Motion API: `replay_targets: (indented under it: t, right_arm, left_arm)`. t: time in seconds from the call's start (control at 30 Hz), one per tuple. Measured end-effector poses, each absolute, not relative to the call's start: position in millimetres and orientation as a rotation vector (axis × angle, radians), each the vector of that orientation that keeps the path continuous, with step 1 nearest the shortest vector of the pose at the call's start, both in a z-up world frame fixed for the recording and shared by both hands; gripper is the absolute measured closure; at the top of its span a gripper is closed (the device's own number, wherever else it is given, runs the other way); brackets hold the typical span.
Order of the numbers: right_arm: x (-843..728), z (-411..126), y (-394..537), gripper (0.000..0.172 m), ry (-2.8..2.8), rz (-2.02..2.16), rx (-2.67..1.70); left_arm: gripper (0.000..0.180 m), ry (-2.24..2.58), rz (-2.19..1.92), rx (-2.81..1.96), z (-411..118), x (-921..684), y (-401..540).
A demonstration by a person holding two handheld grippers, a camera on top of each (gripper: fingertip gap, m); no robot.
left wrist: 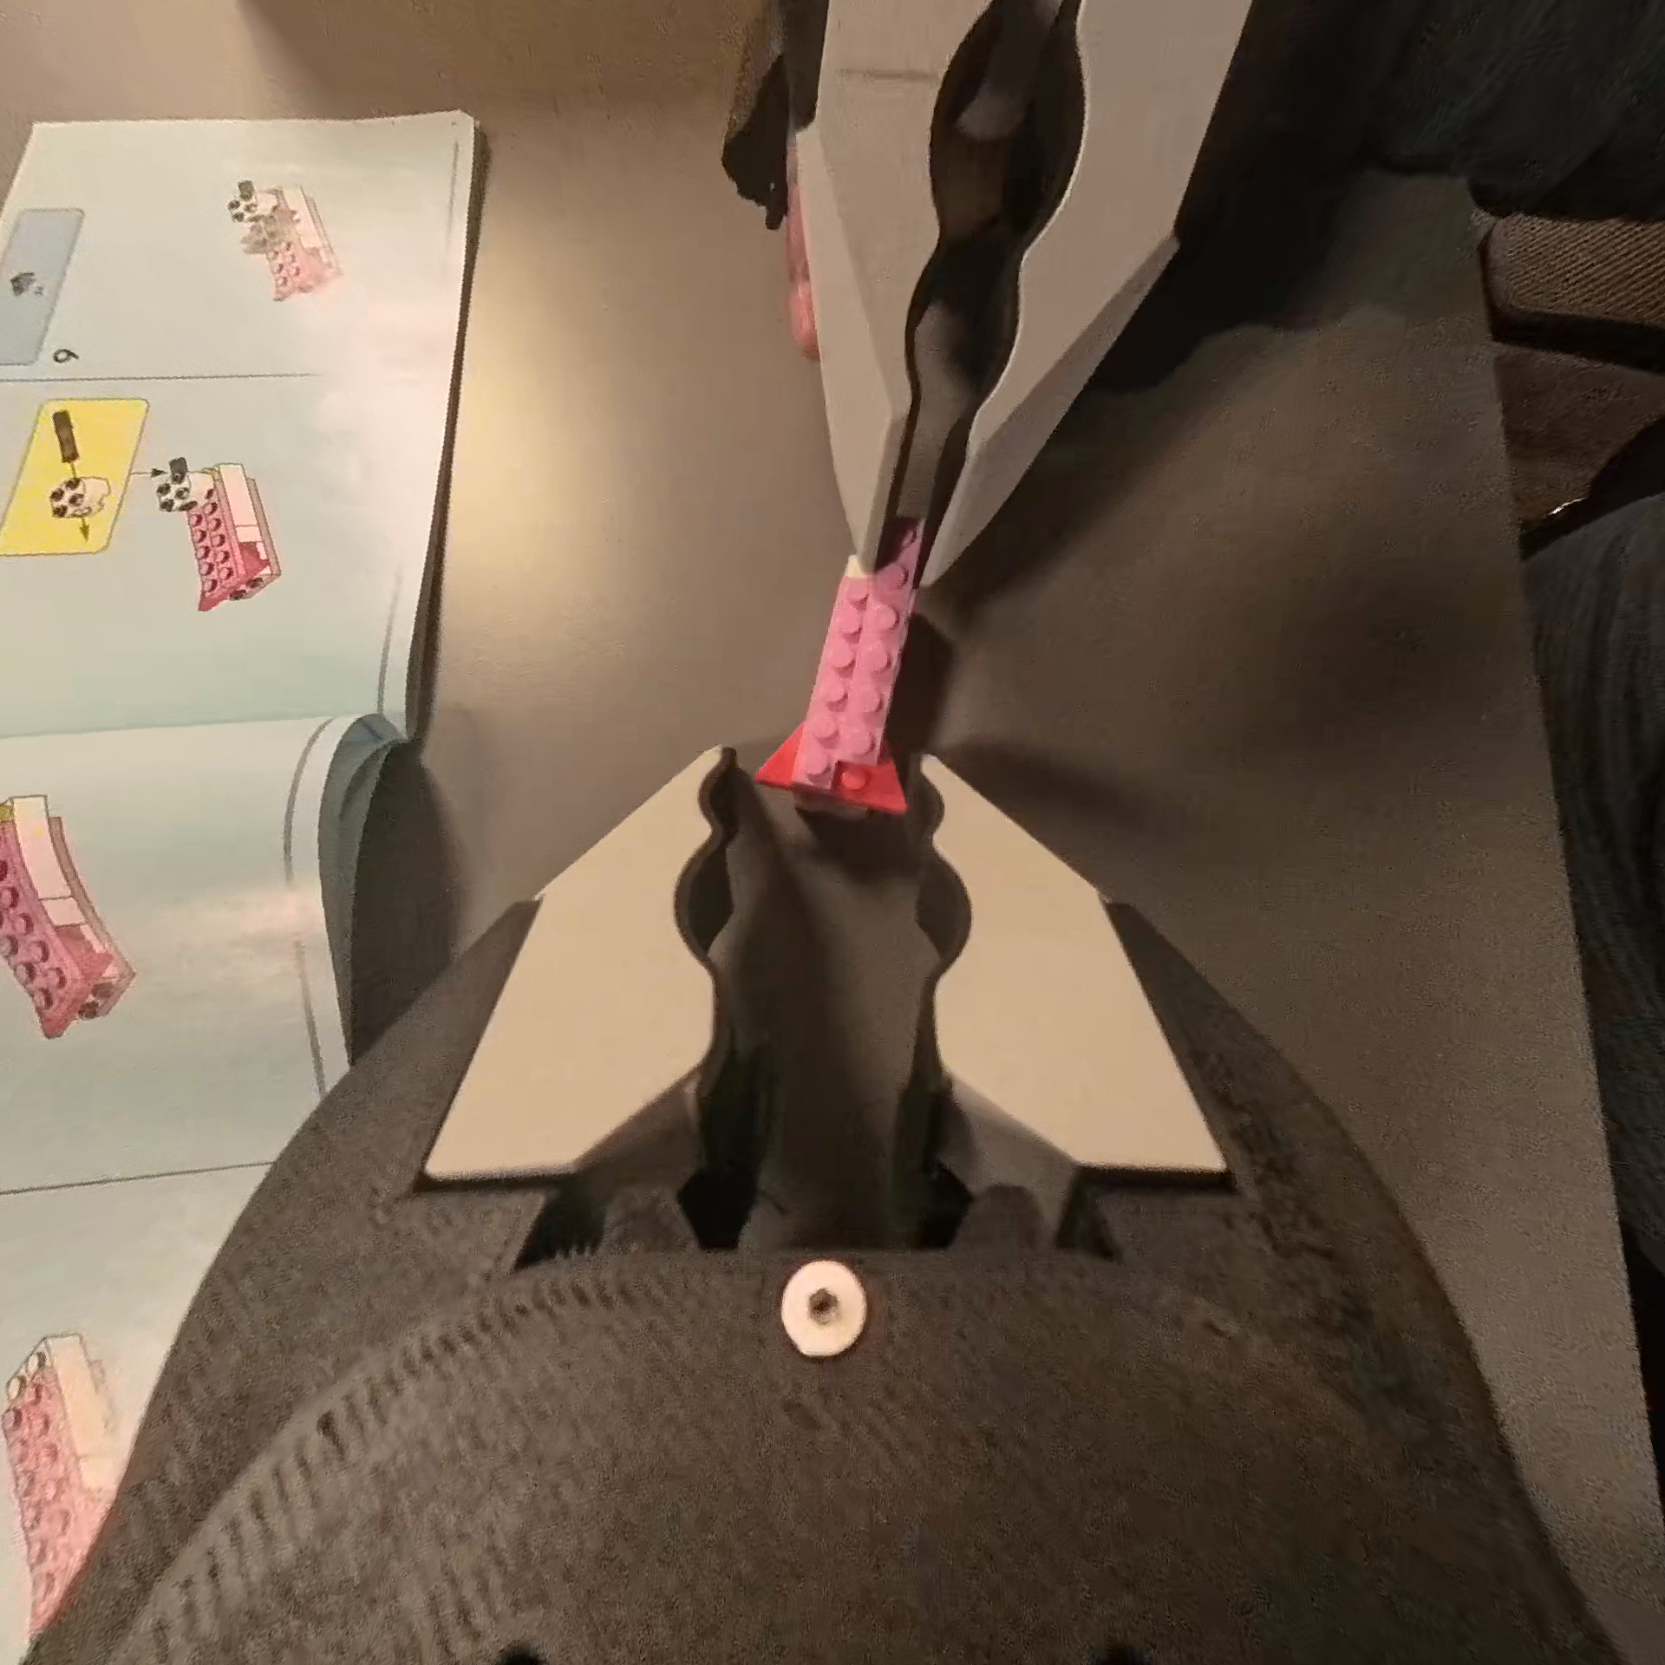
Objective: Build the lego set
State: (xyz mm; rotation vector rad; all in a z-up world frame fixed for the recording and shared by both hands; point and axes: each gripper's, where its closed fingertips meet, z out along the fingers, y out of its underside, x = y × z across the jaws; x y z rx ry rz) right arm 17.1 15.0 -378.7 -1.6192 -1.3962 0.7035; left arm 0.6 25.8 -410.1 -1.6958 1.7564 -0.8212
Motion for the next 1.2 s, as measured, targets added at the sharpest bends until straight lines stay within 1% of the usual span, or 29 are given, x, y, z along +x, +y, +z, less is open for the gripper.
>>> replay_targets:
  t: [0.13, 0.3, 0.5, 0.87, 0.93, 1.03, 1.2]
  right_arm:
    - [16.5, -381.4, 17.3, 0.167, -1.399, 0.678, -1.634]
    - [16.3, -383.9, 19.8, 0.168, -1.399, 0.63, -1.643]
    - [11.9, -372.4, 19.4, 0.169, -1.352, 0.638, -1.587]
    - [13.5, -386.8, 23.2, 0.168, -1.396, 0.526, -1.636]
    - [16.1, -390.7, 24.2, 0.161, -1.404, 0.503, -1.657]
    - [17.0, -391.8, 24.0, 0.156, -1.411, 0.496, -1.66]
    - [17.9, -393.4, 22.9, 0.143, -1.421, 0.498, -1.666]
  left_arm:
    - [0.148, 1.755, -0.819, -1.694, -409.9, 1.6, 26.2]
    - [0.148, 1.738, -0.813, -1.708, -409.7, 2.1, 28.2]
    - [0.149, 1.721, -0.809, -1.722, -409.6, 3.1, 28.3]
    - [0.149, 1.705, -0.811, -1.736, -409.1, 3.6, 28.0]
    - [0.149, 1.704, -0.811, -1.737, -409.1, 3.8, 28.0]
    - [0.149, 1.7, -0.812, -1.741, -409.1, 4.0, 27.9]
    - [0.149, 1.679, -0.837, -1.766, -408.5, 5.2, 27.4]
